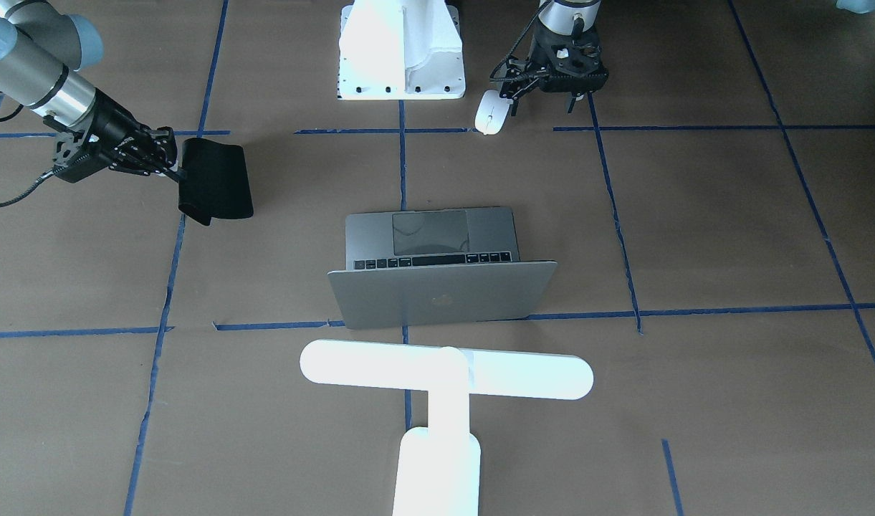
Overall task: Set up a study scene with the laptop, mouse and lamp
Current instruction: 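Grasp the black mouse pad with the right gripper and carry it beside the laptop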
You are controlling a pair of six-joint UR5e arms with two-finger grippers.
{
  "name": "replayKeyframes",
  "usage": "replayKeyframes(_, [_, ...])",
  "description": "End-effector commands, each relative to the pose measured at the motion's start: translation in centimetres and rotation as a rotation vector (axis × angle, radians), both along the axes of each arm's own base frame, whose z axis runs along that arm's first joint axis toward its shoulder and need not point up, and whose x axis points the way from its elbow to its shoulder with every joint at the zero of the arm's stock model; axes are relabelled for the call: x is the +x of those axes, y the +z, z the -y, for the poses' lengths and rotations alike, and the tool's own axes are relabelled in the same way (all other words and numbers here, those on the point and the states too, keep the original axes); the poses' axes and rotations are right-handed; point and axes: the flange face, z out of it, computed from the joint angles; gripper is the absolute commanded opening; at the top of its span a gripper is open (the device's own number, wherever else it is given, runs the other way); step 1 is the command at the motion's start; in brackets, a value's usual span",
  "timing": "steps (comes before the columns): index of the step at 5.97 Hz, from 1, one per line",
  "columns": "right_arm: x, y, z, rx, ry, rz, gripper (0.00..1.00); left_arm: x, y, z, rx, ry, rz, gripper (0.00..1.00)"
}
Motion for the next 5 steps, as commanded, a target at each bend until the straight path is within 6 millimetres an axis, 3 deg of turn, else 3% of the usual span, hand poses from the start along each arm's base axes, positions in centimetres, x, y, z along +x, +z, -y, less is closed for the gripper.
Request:
replayKeyframes(1, [-5.1,-4.8,6.3,0.0,0.044,-0.011,0.0,0.0,0.4,-0.2,0.003,0.01,0.007,1.0])
replayKeyframes(2, [-7.3,-4.6,8.9,-0.017,0.053,-0.031,0.0,0.0,0.4,-0.2,0.003,0.01,0.008,1.0])
replayKeyframes(4, [-10.4,-5.4,12.0,-0.11,0.094,-0.029,0.0,0.0,0.4,-0.2,0.003,0.01,0.008,1.0])
replayKeyframes(5, [-10.2,-5.6,12.2,-0.133,0.107,-0.021,0.0,0.0,0.4,-0.2,0.003,0.01,0.008,1.0])
